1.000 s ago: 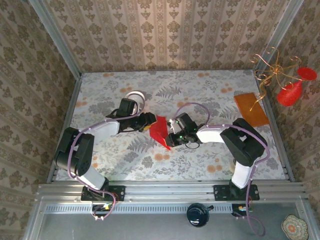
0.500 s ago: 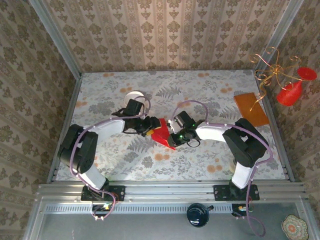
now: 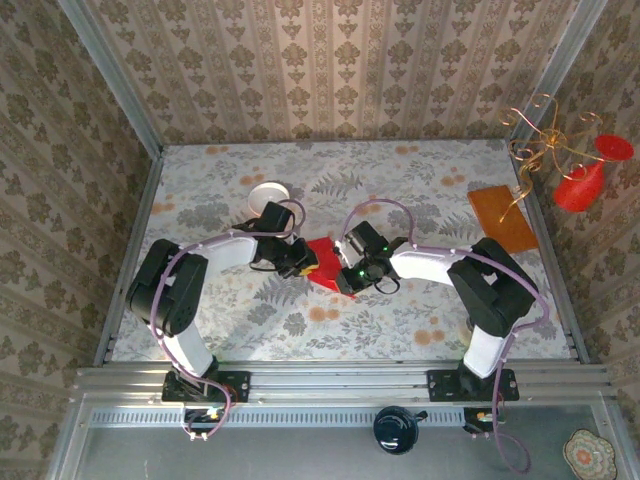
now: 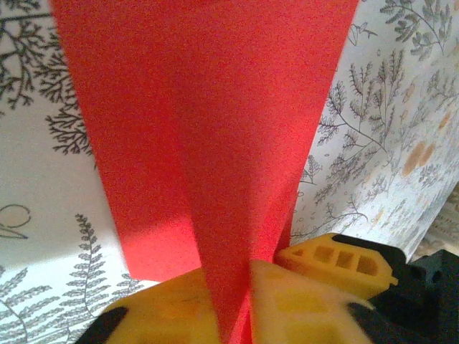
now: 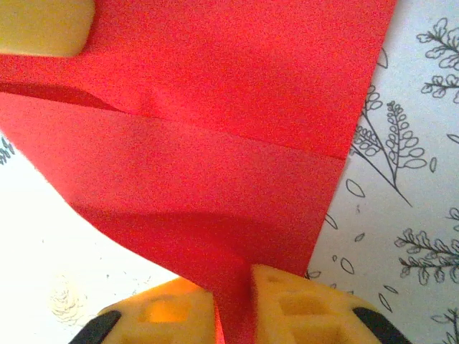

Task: Fold a paper plane with a square sheet of paper (pick it up from the middle)
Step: Fourth fold the wing at the center of the table.

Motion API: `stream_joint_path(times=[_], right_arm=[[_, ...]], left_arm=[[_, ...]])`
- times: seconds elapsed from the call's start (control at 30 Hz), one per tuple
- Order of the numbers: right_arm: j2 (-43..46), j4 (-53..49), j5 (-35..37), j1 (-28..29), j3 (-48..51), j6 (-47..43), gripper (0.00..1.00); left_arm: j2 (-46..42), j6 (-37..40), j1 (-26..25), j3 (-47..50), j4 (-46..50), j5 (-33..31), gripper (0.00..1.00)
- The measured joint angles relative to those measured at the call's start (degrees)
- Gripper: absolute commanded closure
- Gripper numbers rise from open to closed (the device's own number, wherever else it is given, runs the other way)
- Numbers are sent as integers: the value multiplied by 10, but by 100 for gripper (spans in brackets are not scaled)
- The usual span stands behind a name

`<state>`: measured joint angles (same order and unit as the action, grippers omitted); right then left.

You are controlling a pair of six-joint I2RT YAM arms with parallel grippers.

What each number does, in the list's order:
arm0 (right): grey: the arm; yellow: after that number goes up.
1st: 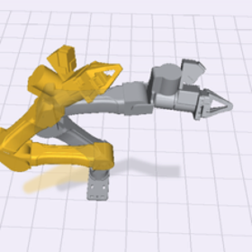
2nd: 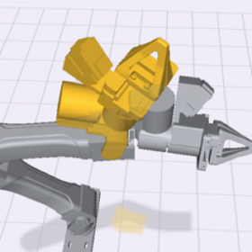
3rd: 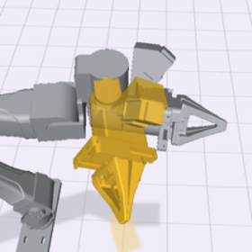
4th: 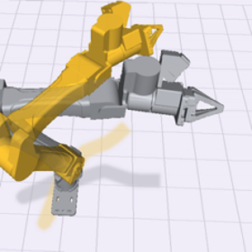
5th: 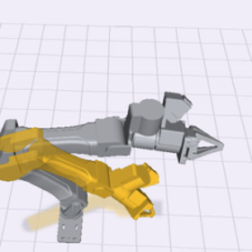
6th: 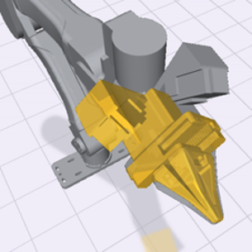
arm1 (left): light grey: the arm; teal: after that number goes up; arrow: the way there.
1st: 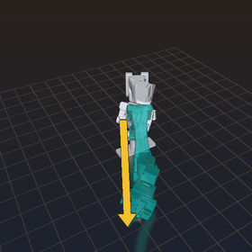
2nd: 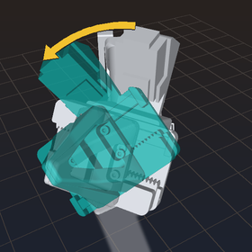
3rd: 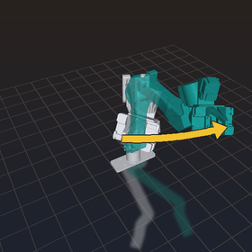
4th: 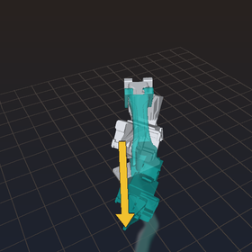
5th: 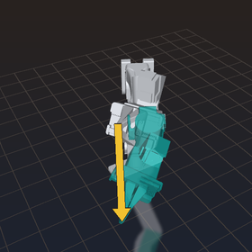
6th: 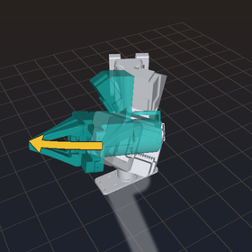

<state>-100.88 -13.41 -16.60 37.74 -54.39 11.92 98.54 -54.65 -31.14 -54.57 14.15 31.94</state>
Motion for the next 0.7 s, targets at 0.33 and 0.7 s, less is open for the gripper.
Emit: stream_joint_path(times=[0.33, 0.7], right_arm=[[87, 9, 128, 58, 12, -19, 55], [57, 43, 252, 110, 16, -73, 52]], left_arm=[[0, -37, 0, -12, -3, 6, 96], [5, -50, 0, -56, 8, 13, 96]])
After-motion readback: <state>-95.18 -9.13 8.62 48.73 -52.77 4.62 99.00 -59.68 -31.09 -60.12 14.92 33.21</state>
